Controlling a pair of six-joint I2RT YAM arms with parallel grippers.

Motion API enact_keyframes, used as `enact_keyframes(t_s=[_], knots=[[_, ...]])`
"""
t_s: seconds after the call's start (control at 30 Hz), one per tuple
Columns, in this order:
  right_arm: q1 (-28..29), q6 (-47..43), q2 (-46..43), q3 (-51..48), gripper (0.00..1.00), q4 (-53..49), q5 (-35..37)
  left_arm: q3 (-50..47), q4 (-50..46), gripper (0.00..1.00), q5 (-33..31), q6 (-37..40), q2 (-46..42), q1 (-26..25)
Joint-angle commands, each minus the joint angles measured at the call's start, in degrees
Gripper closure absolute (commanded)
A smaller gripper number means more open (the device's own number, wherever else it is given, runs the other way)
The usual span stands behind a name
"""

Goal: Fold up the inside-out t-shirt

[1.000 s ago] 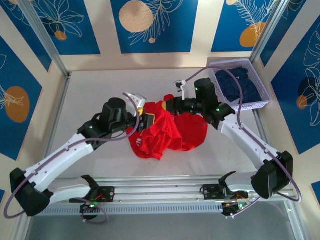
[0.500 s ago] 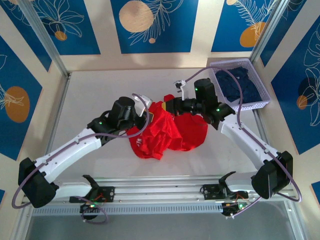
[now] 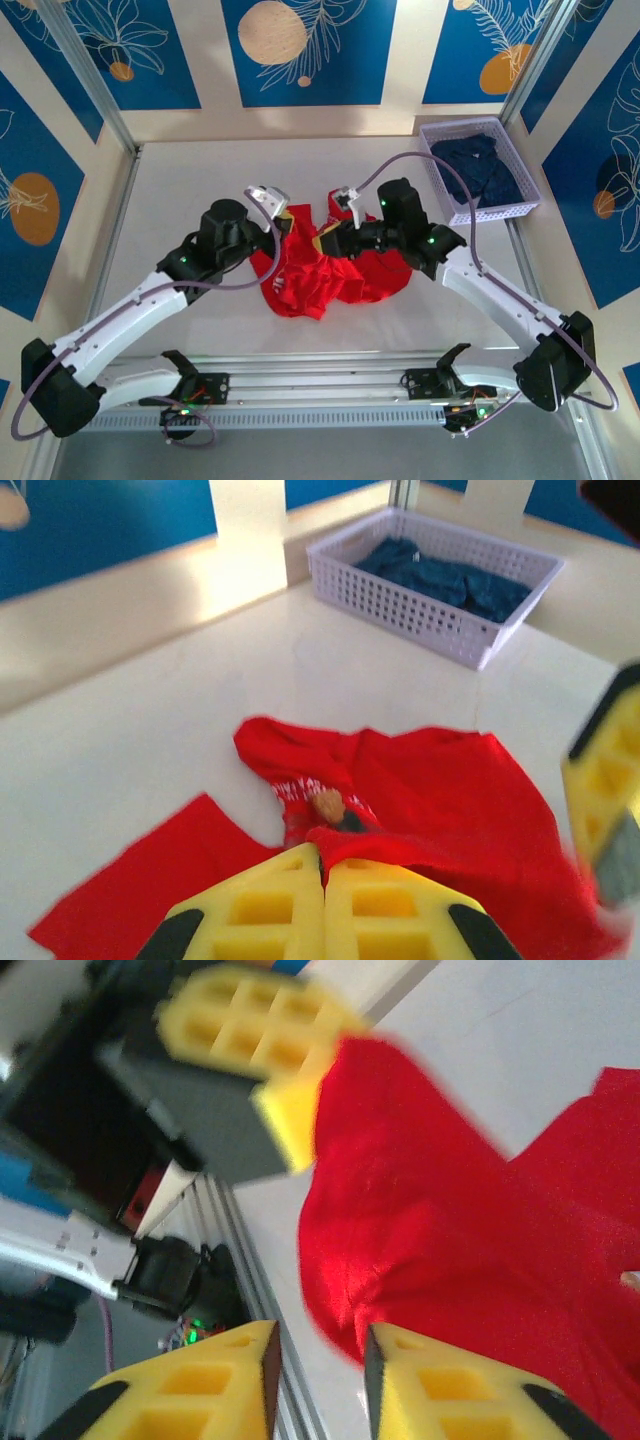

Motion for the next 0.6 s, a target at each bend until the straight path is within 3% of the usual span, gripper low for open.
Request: enact_keyframes(t_s=[0.0,0.27,0.57], knots=[[0.52,-7.86,-3.17,0.46,0.64,-2.38,-1.09,-1.39,6.56,1.00,3.31,4.47,-1.38,1.49],[-2.02,-15.34,-2.79,3.95,0.60,-0.59,1.06,-1.30,6.88,1.00,9.98,3.58,-1.64,2.42],[5.40,-21.61,1.43,3.18,0.57,2.78,9.94,1.83,0.97,1.00,12.25,-1.66,-0.50,2.45]])
